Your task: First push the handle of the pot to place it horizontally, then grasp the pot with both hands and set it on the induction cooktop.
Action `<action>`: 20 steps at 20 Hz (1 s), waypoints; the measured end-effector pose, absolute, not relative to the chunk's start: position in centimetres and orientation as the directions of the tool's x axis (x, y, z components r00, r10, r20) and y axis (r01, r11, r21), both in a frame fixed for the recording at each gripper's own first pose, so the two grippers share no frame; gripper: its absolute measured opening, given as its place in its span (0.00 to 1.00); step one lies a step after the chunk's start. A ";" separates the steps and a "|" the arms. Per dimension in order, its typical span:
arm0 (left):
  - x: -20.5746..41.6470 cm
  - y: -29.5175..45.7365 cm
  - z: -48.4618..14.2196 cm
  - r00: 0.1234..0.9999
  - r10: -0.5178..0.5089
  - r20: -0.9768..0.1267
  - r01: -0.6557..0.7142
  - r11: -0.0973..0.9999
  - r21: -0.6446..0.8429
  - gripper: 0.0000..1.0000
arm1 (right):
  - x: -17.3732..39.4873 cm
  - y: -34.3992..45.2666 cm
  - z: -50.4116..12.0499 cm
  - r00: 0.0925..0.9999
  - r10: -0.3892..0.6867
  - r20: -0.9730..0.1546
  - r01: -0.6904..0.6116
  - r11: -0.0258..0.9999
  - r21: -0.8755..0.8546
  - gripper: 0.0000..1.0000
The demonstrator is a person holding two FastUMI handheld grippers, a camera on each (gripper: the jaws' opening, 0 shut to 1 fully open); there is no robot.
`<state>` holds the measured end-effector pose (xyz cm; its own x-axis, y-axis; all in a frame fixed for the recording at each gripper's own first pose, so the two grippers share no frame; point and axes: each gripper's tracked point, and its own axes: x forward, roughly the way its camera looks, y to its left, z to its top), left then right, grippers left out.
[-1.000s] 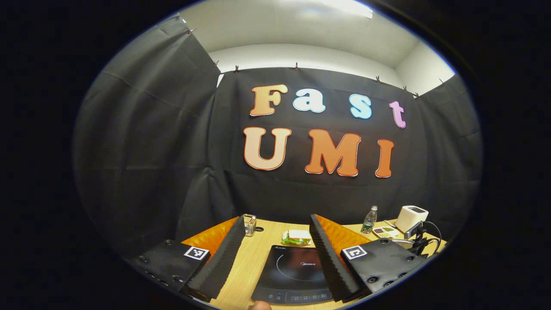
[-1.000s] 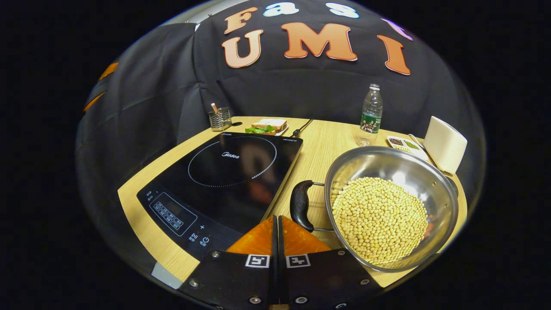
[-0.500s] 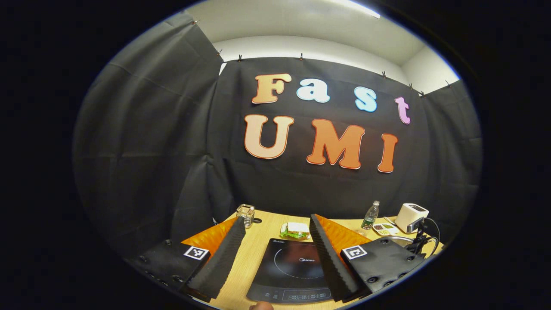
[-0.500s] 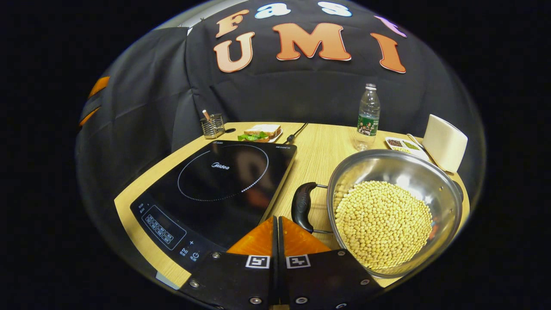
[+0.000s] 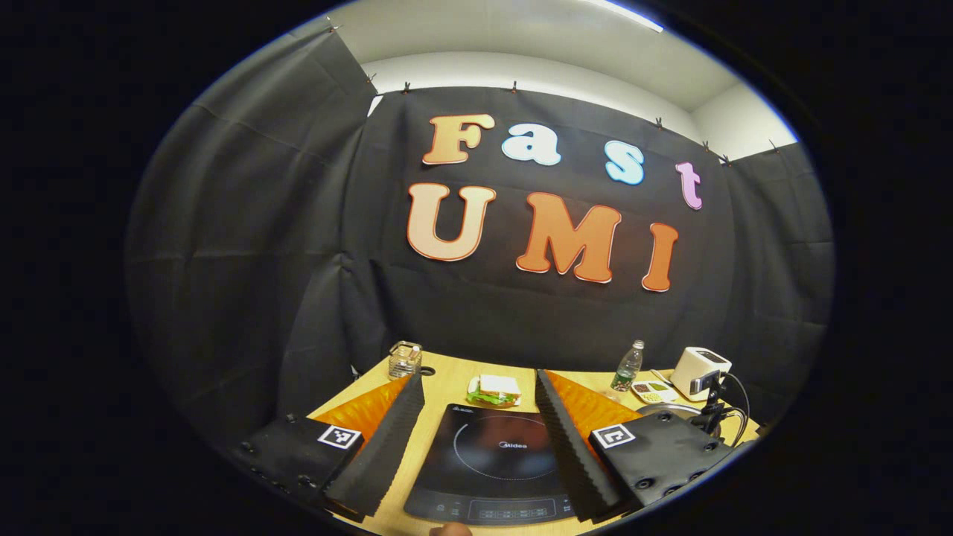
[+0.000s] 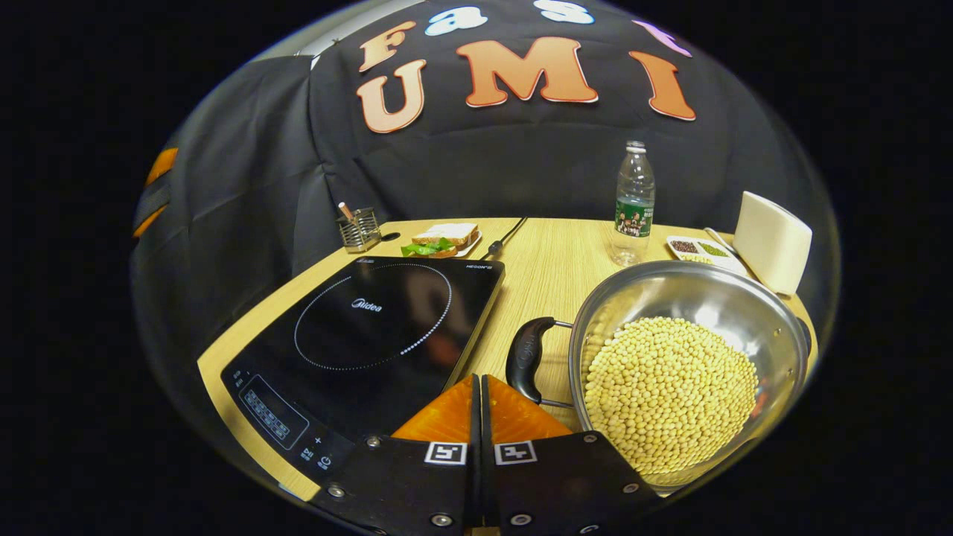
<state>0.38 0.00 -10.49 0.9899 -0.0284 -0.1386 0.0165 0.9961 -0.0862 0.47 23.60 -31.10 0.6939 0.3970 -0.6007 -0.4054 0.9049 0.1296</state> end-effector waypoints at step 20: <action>5.6 -22.8 -23.3 0.855 -0.315 -0.412 0.322 0.945 -0.053 0.98 | 4.9 -0.5 -21.9 0.895 0.130 -0.427 -0.057 0.982 0.181 0.05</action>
<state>5.62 -22.83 -23.31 0.8553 -0.3147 -0.4117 0.3220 0.9452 -0.0535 4.92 -0.54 -21.91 0.8951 0.1302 -0.4265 -0.0567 0.9819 0.1807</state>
